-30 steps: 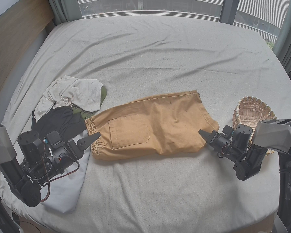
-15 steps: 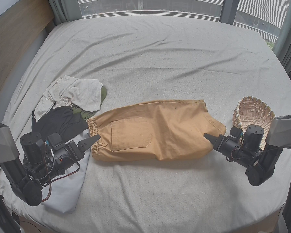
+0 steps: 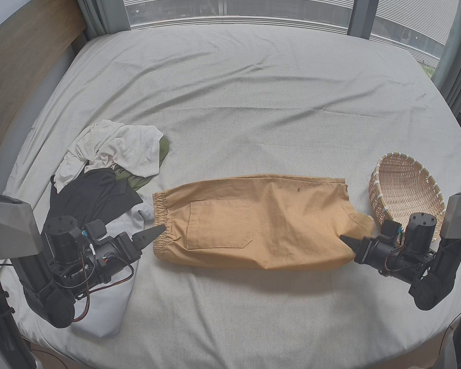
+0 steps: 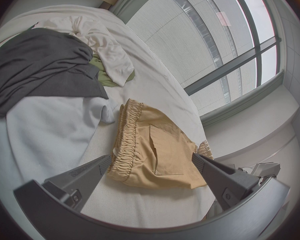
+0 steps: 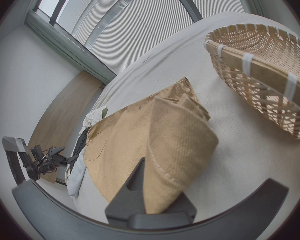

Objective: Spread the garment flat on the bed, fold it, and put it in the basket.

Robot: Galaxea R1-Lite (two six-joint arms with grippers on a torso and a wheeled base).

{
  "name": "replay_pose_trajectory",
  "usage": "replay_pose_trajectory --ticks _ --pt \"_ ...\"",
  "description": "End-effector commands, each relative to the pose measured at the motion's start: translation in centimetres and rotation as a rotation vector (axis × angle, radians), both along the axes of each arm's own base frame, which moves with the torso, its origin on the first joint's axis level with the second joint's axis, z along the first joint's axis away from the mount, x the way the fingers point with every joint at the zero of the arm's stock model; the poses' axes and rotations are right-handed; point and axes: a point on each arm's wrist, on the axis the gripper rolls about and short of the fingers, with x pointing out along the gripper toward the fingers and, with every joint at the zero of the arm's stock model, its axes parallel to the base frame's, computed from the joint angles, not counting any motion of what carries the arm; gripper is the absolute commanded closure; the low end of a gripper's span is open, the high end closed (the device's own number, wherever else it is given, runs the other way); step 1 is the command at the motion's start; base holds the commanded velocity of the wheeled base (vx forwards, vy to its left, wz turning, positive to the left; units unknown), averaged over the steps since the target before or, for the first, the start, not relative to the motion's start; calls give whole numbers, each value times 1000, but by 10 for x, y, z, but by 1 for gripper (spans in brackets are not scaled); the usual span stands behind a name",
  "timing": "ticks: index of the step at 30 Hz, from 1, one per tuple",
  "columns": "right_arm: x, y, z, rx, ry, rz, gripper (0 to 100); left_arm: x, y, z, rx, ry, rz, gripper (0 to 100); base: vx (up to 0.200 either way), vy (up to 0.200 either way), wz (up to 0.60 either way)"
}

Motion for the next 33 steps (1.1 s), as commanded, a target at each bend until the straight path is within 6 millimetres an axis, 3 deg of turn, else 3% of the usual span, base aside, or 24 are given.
replay_pose_trajectory --ticks 1,7,8,13,19,23,33 --pt "-5 -4 0 -21 3 -3 100 3 -3 -10 13 24 -9 0 0 0 0" --pt "-4 -4 -1 -25 2 -2 100 6 -10 -18 25 41 -25 0 0 0 0" --pt "-5 -4 -1 -25 2 0 0 6 -10 -20 28 45 -20 0 0 0 0" --pt "-10 -4 -2 -33 17 5 0 9 -12 -23 33 49 -9 0 0 0 0" --pt "-33 -6 -3 -46 73 13 0 11 -13 -28 41 61 4 0 0 0 0" --pt "-53 -11 10 -41 61 4 0 13 -14 -29 41 58 4 0 0 0 0" --pt "-102 -19 73 -7 -156 9 0 15 -14 -28 42 50 21 0 0 0 0"
